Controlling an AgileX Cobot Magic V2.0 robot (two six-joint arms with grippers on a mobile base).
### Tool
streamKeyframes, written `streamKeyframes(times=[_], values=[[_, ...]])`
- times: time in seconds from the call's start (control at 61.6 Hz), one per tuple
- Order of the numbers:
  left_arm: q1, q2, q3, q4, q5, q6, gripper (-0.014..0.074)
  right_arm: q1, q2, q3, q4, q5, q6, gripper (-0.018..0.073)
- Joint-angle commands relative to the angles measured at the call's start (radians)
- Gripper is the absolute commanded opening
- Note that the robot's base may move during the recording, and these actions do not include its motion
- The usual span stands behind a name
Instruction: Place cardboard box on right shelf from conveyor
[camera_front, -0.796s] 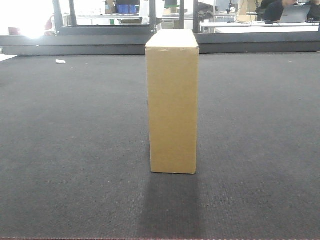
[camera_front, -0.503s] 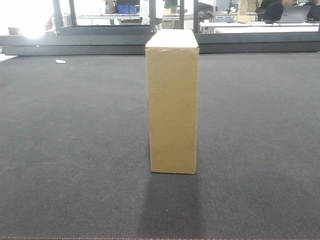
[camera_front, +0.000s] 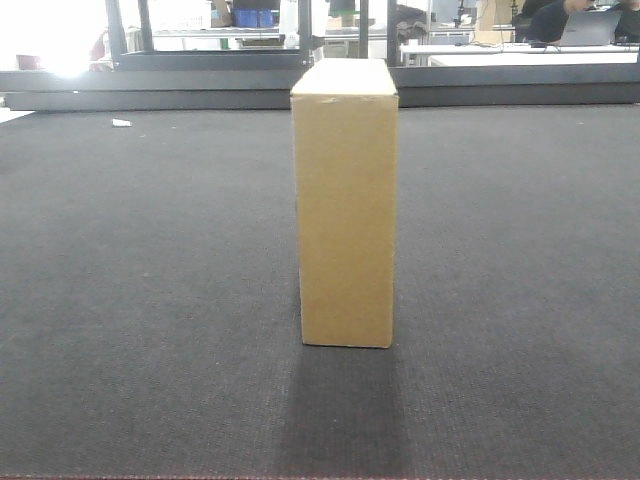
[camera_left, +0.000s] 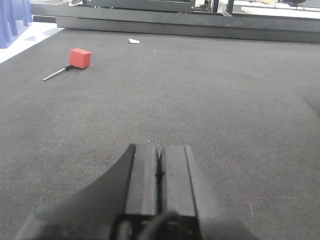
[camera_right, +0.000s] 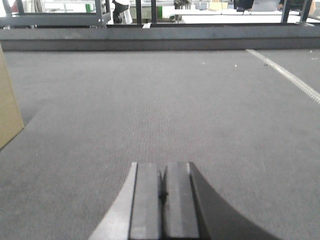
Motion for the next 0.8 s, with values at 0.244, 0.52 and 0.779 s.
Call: streamKeyframes(times=[0.244, 0.52, 0.779], values=[[-0.004, -0.015, 0.008, -0.006, -0.086, 0.0, -0.0116, 0.0, 0.009, -0.246, -0.006, -0.052, -0.001, 0.0057], [-0.004, -0.015, 0.008, -0.006, -0.086, 0.0, -0.0116, 0.014, 0.288, -0.579, -0.006, 0.026, -0.001, 0.0162], [-0.004, -0.015, 0.008, -0.006, -0.086, 0.0, -0.0116, 0.126, 0.588, -0.755, -0.006, 0.096, -0.001, 0.0633]])
